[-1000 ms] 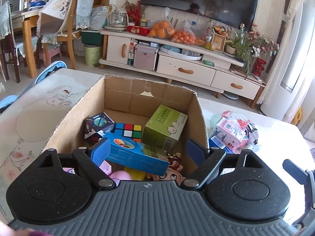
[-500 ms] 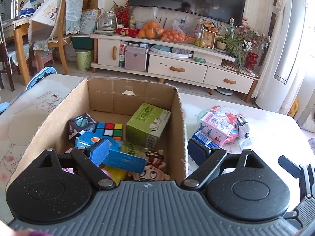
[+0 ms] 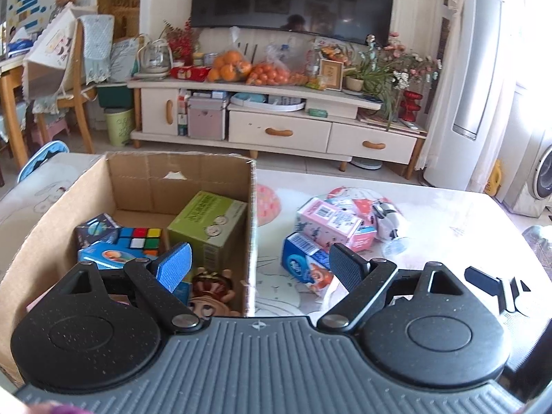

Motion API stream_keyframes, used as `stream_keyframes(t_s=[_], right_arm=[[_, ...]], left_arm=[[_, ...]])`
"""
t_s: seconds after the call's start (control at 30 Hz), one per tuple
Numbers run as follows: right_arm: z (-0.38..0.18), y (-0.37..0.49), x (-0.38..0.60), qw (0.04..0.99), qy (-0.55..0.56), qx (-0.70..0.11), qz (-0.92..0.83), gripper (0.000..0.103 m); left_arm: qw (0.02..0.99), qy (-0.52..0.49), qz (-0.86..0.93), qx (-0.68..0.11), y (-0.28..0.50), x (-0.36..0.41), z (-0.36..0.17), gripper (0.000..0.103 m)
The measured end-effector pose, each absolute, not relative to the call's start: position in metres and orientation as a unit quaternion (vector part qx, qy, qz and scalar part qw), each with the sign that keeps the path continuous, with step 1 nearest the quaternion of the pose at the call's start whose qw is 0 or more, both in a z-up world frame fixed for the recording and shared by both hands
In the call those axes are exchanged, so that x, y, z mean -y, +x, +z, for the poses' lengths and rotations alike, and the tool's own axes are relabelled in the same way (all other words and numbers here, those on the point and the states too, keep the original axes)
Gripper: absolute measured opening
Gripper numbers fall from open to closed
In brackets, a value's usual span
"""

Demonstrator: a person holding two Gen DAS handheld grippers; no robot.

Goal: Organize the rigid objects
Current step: 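Move both open grippers back toward the pink boxes on the table, then close the right gripper on the white round toy figure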

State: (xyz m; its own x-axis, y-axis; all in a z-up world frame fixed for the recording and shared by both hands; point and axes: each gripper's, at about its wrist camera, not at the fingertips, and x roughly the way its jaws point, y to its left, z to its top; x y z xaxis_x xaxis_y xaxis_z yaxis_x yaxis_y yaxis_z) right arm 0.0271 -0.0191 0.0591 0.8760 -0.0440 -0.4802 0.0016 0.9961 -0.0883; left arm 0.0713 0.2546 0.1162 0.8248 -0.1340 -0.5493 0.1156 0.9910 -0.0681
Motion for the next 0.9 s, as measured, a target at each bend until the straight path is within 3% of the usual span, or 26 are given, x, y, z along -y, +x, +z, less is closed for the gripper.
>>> stream_keyframes(t_s=[0.9], right_arm=[[0.045,0.095,0.094,0.959,0.070,-0.275,-0.010,0.102]], left_arm=[[0.945,0.022,-0.111,-0.308,0.091,-0.221,0.080,0.103]])
